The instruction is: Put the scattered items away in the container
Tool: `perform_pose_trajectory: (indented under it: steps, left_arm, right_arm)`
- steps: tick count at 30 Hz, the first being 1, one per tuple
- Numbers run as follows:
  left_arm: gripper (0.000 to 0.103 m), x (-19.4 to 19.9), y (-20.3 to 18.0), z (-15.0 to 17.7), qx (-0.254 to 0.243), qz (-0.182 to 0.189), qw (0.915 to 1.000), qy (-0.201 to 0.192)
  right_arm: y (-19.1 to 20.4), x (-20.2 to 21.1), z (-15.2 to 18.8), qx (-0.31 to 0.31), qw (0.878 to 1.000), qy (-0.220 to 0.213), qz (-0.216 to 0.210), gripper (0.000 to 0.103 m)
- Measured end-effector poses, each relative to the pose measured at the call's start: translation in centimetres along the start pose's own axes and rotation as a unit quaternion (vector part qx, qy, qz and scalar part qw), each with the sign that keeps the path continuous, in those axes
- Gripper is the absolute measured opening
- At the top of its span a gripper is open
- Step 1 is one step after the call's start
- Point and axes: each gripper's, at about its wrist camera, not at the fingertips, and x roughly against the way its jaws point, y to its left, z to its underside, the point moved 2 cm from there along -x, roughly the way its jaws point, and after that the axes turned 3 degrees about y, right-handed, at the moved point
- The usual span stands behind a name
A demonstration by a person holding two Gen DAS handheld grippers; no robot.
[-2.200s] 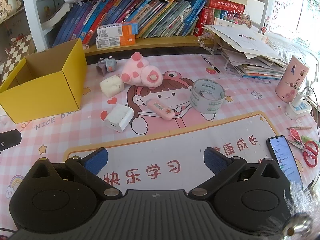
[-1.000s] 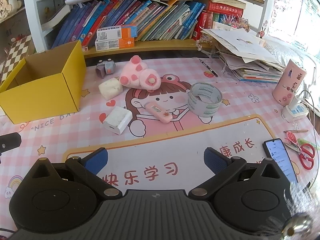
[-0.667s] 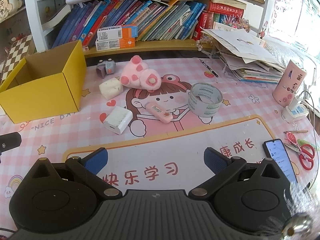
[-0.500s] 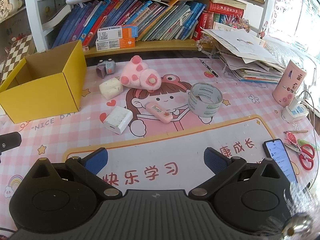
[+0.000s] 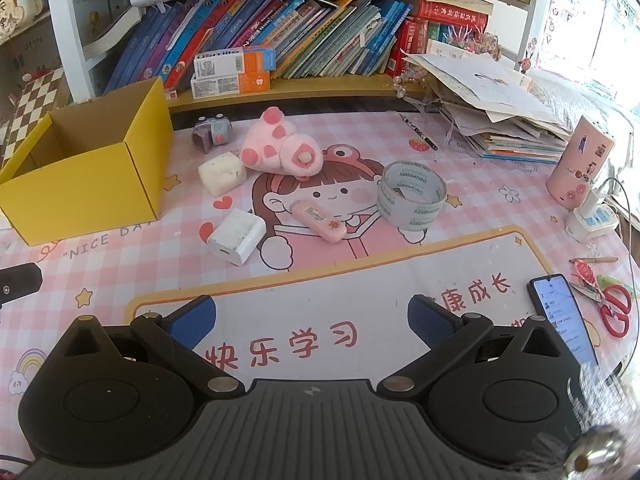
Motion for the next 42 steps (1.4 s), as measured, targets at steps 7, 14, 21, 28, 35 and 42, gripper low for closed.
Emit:
perform_pose_trajectory:
  steps: [7,14,21,28,35,42]
  left_arm:
    - [0.103,-0.10,-0.29,-0.22,0.001,-0.002,1.0000,0.001]
    - [0.103,-0.13,0.13,-0.10,0.004,-0.001,1.0000,-0.001]
    - [0.103,-0.01,0.05,-0.07,0.004,-0.004,1.0000,-0.001]
    - [0.103,-0.01,0.08,-0.07,0.003,-0.002,1.0000,-0.001]
    - [0.103,-0.03,0.08,-0.09,0.005,-0.003,1.0000,-0.001]
    - [0.103,-0.07,0.23,-0.11,0.006,-0.005,1.0000,0.001]
  right_arm:
    - [-0.12,-0.31,-0.15,0.001,1.000,-0.002,0.000,0.103]
    - [0.19,-0.31,-0.05,0.001,1.000,-0.002,0.000,0.103]
    - [0.30,-0.29,-0.02,0.003,1.000,-0.002,-0.004,0.103]
    - [0.34,-0.23,0.00,0.004,1.000,-0.002,-0.005,0.103]
    - [0.28,-0.26,0.06,0.004,1.000,-0.002,-0.005,0.103]
    - [0.25,-0.26,0.09,0.004,1.000,-0.001,-0.006,0.103]
